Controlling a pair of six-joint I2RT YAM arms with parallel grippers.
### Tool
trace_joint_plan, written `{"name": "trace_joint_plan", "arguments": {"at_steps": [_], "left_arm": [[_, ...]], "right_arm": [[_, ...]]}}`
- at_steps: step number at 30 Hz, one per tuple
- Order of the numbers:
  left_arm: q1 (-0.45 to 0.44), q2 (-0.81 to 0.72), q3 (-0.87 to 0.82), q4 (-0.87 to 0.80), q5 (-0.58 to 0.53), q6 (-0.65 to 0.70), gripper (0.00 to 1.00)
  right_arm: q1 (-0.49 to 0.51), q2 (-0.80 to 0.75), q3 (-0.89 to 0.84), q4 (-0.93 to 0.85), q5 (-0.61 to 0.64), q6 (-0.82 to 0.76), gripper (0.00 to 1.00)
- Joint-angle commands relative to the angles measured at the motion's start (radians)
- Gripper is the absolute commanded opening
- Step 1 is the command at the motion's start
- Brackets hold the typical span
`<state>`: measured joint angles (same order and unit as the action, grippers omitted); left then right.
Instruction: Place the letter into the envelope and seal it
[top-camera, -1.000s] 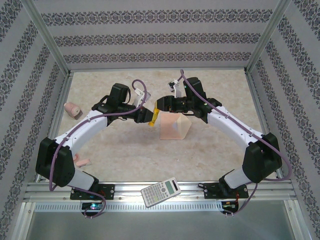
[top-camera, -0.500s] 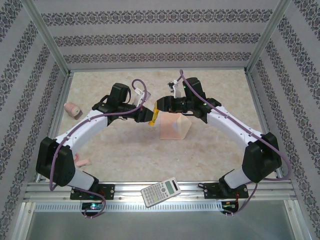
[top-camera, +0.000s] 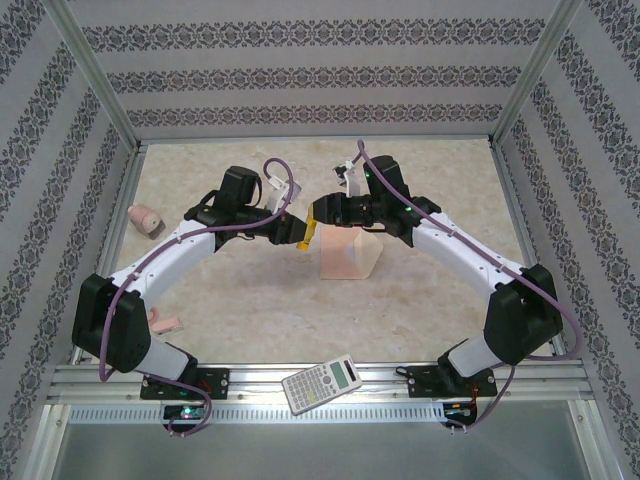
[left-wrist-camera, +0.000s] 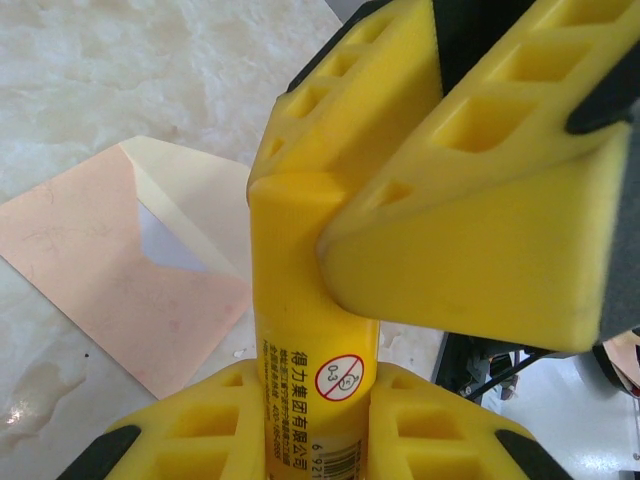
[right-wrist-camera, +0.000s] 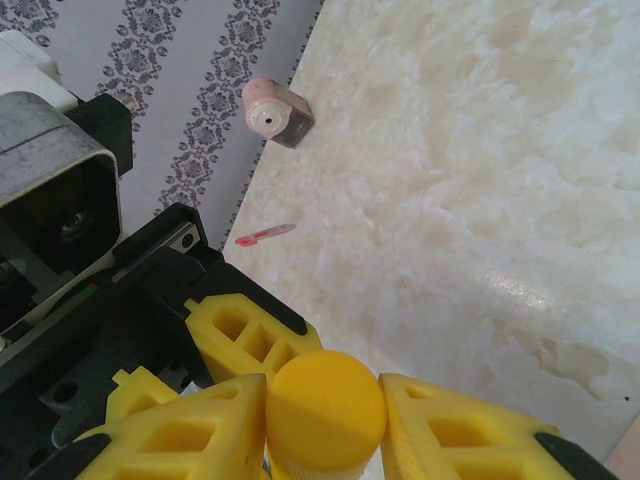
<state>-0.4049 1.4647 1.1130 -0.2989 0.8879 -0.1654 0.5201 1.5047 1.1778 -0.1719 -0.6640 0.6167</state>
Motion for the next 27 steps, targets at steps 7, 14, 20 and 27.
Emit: {"name": "trace_joint_plan", "arguments": {"at_steps": [7,14,20,27], "left_arm": [[-0.009,0.001,0.008,0.064,0.006,-0.017,0.0],[-0.008,-0.003,-0.04,0.093,0.018,-0.029,0.0],[-0.012,-0.036,-0.107,0.102,0.015,-0.031,0.0],[-0.02,-0.057,-0.167,0.118,0.006,-0.035,0.0]], "right_arm": [[0.009,-0.007,0.008,0.043,0.012,0.006,0.17],[0.002,-0.027,0.01,0.063,0.062,0.012,0.08],[-0.023,-0.025,0.031,0.083,0.085,0.028,0.04],[-0.044,-0.006,0.082,0.099,0.104,0.045,0.01]]}}
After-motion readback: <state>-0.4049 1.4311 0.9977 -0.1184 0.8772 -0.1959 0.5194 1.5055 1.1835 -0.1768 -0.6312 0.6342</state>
